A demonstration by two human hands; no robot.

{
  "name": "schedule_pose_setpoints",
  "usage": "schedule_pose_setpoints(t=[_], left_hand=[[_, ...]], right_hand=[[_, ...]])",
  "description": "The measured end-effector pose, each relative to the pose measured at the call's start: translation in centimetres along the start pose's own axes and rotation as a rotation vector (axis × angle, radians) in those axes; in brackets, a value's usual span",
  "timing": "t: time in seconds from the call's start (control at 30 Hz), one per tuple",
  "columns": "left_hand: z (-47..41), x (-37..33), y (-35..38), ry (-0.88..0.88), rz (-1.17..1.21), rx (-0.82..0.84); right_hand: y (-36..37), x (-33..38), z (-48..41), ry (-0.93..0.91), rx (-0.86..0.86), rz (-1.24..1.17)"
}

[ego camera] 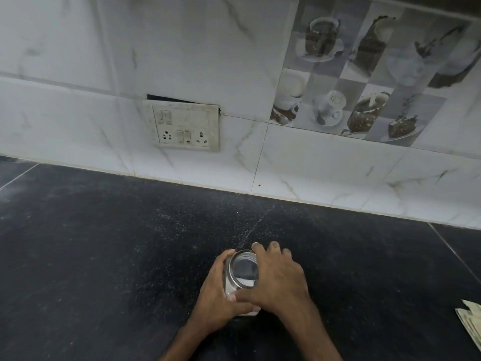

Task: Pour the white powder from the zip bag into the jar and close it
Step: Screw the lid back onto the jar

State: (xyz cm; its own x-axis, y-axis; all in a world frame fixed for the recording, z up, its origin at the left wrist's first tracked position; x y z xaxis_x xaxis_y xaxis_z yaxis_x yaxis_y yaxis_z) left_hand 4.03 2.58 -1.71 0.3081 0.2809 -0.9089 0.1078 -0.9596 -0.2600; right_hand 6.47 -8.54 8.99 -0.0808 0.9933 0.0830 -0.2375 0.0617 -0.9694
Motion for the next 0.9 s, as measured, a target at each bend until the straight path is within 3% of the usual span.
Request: schedule_pose_setpoints(t=[0.53,0.63,0.77,0.9], left_hand=[[-0.3,-0.7,-0.2,0.019,-0.01,0.014],[-0.4,-0.9,-0.3,0.016,-0.012,0.02],[-0.5,-0.6,-0.2,0.007,0.004,0.046],[-0.5,-0.9,-0.1,0.003,-0.001,0.059]], right_hand=[[-0.5,1.3,-0.5,-0.409,0.249,-0.07],[-0.4,1.5,-0.5,-0.355,0.215,-0.035],[-1.7,0.9,-1.0,-0.151,-0.025,0.209],[-1.0,1.5,-0.6,-0.21,0.07,0.106]])
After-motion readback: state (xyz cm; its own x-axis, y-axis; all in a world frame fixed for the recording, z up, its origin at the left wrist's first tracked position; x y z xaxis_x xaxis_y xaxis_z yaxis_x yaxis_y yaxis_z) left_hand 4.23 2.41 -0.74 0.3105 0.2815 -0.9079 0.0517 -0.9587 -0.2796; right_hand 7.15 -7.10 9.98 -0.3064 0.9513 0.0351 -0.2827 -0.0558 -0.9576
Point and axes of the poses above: each hand's wrist, its own z-axis away from the middle knuckle, its own y-axis out of the palm, x = y × z, the point moved 7 cm from there along -z, towards the middle knuckle, and after that the axes turned 14 degrees about y, right-handed, at the moved point
